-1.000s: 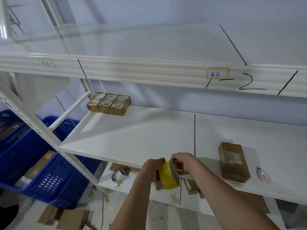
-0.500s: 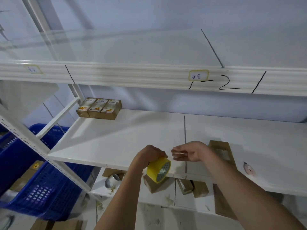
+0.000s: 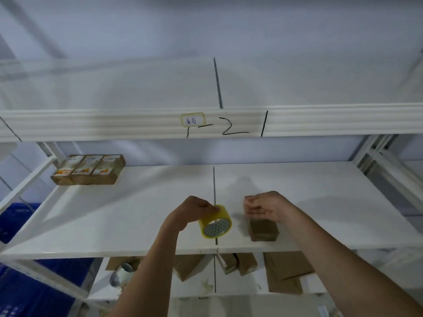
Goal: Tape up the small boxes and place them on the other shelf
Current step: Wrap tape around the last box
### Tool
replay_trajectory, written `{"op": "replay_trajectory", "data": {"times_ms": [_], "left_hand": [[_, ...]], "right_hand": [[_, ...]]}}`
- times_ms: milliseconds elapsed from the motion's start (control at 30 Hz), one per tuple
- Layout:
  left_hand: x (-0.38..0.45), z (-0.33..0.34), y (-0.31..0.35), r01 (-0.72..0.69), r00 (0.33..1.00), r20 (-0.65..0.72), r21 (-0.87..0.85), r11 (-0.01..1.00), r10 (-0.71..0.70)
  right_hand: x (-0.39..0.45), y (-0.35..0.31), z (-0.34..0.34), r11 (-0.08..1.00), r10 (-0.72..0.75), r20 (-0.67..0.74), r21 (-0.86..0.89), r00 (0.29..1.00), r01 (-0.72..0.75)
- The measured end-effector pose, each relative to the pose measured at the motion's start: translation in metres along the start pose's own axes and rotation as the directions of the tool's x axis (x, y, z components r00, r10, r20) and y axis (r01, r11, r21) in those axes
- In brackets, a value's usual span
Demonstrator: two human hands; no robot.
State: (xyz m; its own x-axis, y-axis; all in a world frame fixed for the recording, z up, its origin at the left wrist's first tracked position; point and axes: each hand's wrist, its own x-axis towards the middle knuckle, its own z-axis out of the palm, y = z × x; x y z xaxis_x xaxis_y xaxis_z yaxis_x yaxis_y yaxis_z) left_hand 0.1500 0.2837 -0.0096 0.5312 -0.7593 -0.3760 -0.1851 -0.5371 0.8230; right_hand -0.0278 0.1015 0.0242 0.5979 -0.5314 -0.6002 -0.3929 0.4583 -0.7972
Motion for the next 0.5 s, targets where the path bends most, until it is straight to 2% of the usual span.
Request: {"op": "replay_trajectory", "data": {"times_ms": [200,400,500], "left_hand": [[0.019,0.027,0.029,0.002,0.997,-0.082,0.037,0.999,0.001],[0.039,0.046,0.063,0.026,0.99,-0.143,0.237,0.971,0.009],[0.045,0.052,0.071,0.088,0.984,-0.176,0.449,0.889,-0.009]], "right_hand": [[-0.002,-0.007,-0.033,0.996,-0.078,-0.05,-0.04,0.996,0.076],[0.011,-0.015,-0.06,0.986,-0.139,-0.118,-0.113,0.983,0.125],[0.014,-0.022,-0.077,0.983,-0.17,-0.127,-0.095,0.977,0.159]]}}
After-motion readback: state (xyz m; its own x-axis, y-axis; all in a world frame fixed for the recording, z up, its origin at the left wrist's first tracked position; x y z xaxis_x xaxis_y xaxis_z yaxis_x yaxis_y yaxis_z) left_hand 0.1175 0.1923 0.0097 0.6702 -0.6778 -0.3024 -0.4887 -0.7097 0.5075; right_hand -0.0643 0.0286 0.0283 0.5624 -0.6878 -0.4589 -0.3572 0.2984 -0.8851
